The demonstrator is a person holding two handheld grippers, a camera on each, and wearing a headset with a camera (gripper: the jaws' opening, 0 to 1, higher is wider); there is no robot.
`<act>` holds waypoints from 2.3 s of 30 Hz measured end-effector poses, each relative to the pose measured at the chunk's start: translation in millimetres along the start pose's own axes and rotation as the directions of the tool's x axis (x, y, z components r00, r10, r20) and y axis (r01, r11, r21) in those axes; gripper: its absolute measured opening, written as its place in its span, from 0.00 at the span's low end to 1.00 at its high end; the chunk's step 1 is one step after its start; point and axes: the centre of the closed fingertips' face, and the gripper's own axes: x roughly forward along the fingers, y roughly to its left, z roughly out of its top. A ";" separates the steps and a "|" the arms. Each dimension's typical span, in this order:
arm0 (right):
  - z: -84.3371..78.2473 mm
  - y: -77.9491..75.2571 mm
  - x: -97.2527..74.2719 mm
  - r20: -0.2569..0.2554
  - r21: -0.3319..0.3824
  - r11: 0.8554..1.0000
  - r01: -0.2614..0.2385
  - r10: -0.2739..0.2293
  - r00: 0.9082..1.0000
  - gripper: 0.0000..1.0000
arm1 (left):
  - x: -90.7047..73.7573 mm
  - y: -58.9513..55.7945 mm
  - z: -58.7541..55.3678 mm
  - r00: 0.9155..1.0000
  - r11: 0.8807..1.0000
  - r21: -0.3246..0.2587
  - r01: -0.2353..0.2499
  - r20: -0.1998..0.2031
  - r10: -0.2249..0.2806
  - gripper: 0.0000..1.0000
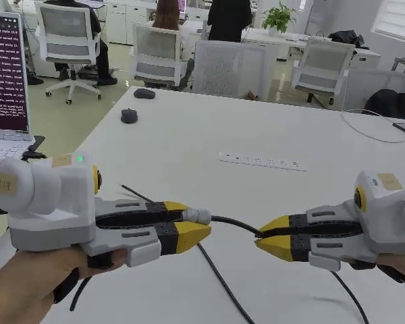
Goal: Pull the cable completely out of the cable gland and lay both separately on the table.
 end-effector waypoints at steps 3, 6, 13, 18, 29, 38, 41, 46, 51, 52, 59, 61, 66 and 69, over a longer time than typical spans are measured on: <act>-5.3 -2.6 -4.5 -0.002 0.016 1.000 0.013 -0.013 1.000 0.05 | -0.2 0.6 0.9 1.000 1.000 0.005 -0.003 0.001 0.003 0.16; -7.1 -0.9 -5.4 -0.002 0.025 1.000 0.016 -0.016 1.000 0.05 | 2.1 -1.9 -1.6 1.000 1.000 0.021 0.005 -0.016 -0.004 0.16; -11.2 5.5 -2.7 -0.019 0.027 0.999 0.024 -0.023 1.000 0.05 | 3.2 -4.7 -3.8 1.000 0.999 0.031 0.017 -0.026 -0.016 0.16; -10.6 4.4 -2.1 -0.042 0.014 0.999 0.039 -0.038 0.998 0.09 | 4.7 -9.3 -4.6 0.999 0.999 0.032 0.035 -0.029 -0.034 0.16; 31.2 12.7 4.6 -0.015 -0.094 0.995 0.021 -0.022 1.000 0.28 | 6.3 -8.9 -9.7 0.998 0.998 0.052 0.033 -0.056 -0.030 0.16; 45.1 21.9 21.7 -0.029 -0.174 0.984 -0.035 0.031 0.999 0.19 | 9.0 -15.8 -15.6 0.995 0.995 0.073 0.062 -0.086 -0.056 0.16; 42.5 24.3 23.2 -0.039 -0.175 0.983 -0.051 0.045 0.998 0.13 | 9.8 -17.2 -19.1 0.993 0.995 0.071 0.075 -0.101 -0.067 0.16; 39.8 31.9 25.8 -0.048 -0.199 0.976 -0.088 0.080 0.996 0.05 | 9.8 -17.1 -20.4 0.992 0.994 0.071 0.079 -0.108 -0.071 0.16; 38.7 31.1 24.6 -0.023 -0.174 0.981 -0.089 0.086 0.996 0.05 | 9.8 -17.9 -20.2 0.992 0.994 0.073 0.078 -0.107 -0.070 0.16; 39.4 31.5 24.8 -0.020 -0.173 0.981 -0.088 0.086 0.996 0.05 | 9.7 -17.8 -19.9 0.992 0.994 0.072 0.078 -0.105 -0.071 0.16; 35.3 25.1 21.1 -0.018 -0.161 0.984 -0.073 0.071 0.997 0.05 | 7.6 -14.7 -17.2 0.994 0.996 0.067 0.063 -0.095 -0.056 0.16; 33.0 20.4 17.8 -0.007 -0.142 0.988 -0.056 0.055 0.998 0.05 | 6.5 -12.4 -15.0 0.995 0.997 0.058 0.052 -0.084 -0.047 0.16; 21.1 10.0 8.7 -0.002 -0.098 0.995 -0.019 0.018 1.000 0.05 | 5.7 -9.9 -13.7 0.996 0.998 0.055 0.038 -0.079 -0.034 0.16; 11.0 6.9 3.0 -0.015 -0.074 0.997 -0.003 0.002 1.000 0.05 | 5.7 -9.7 -14.3 0.996 0.998 0.056 0.037 -0.083 -0.032 0.16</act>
